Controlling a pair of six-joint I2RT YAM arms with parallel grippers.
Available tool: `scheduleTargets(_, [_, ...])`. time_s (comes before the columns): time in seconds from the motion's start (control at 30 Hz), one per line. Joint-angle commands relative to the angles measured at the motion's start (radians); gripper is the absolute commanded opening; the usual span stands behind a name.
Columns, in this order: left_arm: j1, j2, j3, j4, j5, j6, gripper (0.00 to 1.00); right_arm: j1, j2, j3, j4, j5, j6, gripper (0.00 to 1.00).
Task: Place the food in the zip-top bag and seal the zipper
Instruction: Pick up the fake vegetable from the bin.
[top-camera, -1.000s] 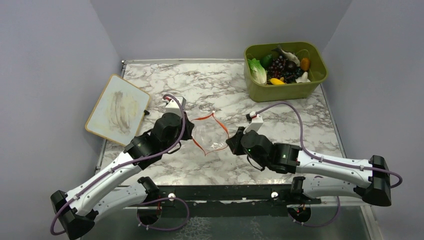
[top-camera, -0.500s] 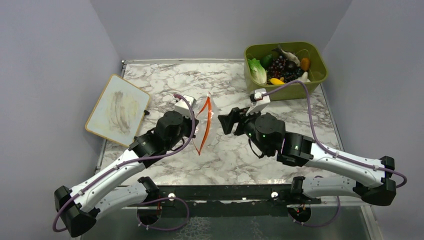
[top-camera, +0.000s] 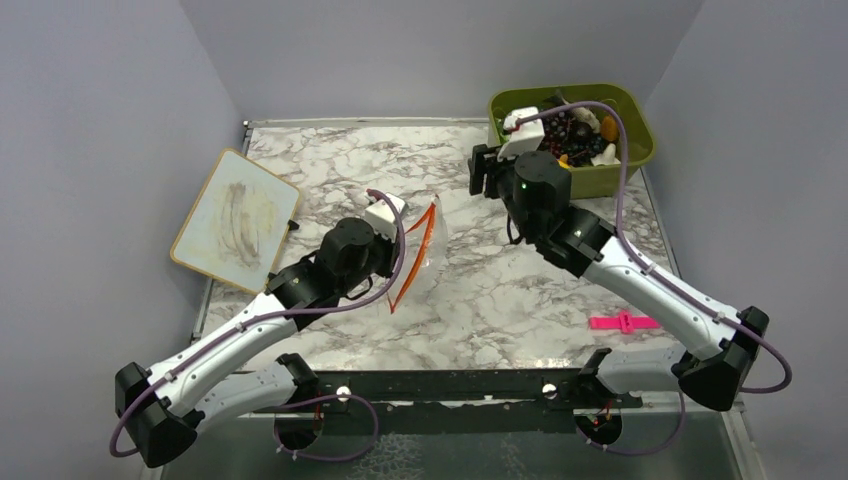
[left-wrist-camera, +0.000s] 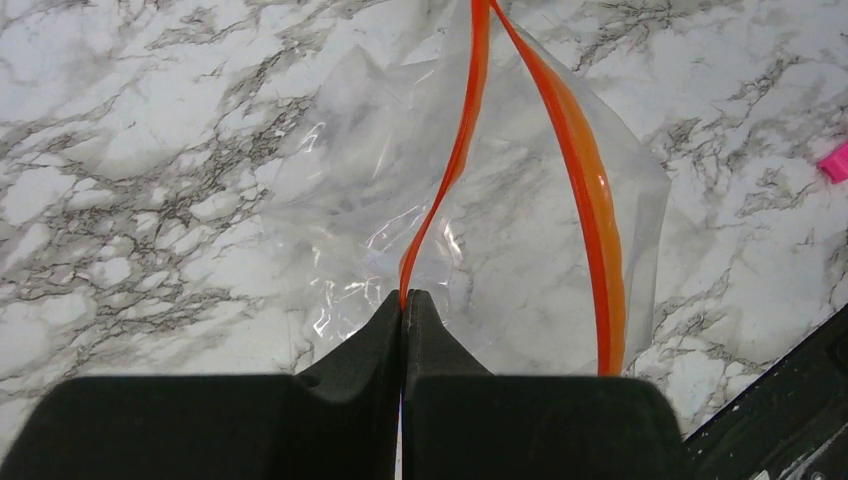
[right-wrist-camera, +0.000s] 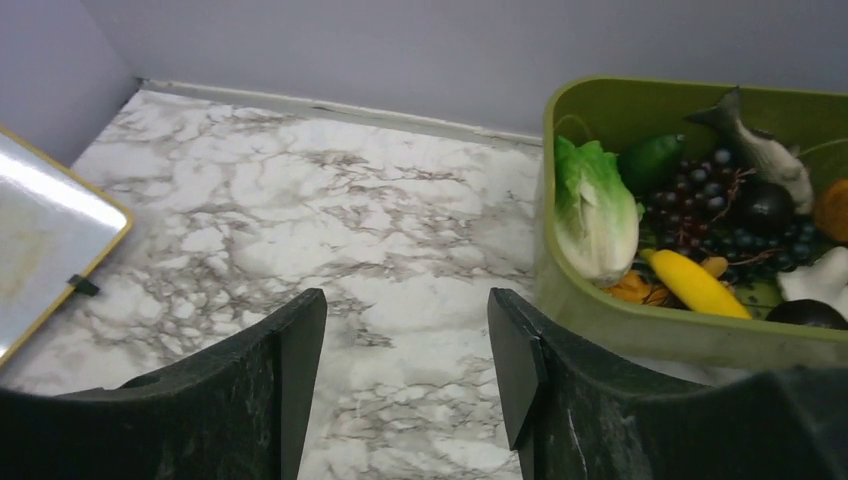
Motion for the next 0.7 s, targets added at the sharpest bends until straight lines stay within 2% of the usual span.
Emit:
scheduleTargets(0.0, [-0.003, -0.048, 0.026, -0.021, 0.026, 0.098, 0.0, -0.115, 0.078, 0.081, 0.013, -0.138, -0.072, 0.58])
scheduleTargets(0.37, [-0.003, -0.129, -0.047, 0.022, 0.054, 0.089, 0.0, -0.433, 0.428, 0.341, -0.079, -0.544, -0.015, 0.47])
scheduleTargets(0.53, [-0.003, -0.117, -0.048, 0.013, 0.064, 0.1, 0.0, -0.538, 0.589, 0.466, -0.118, -0.609, 0.01, 0.38])
scheduleTargets(0.67, [-0.003, -0.116, -0.048, 0.011, 0.071, 0.101, 0.0, -0.611, 0.688, 0.552, -0.15, -0.706, 0.004, 0.37])
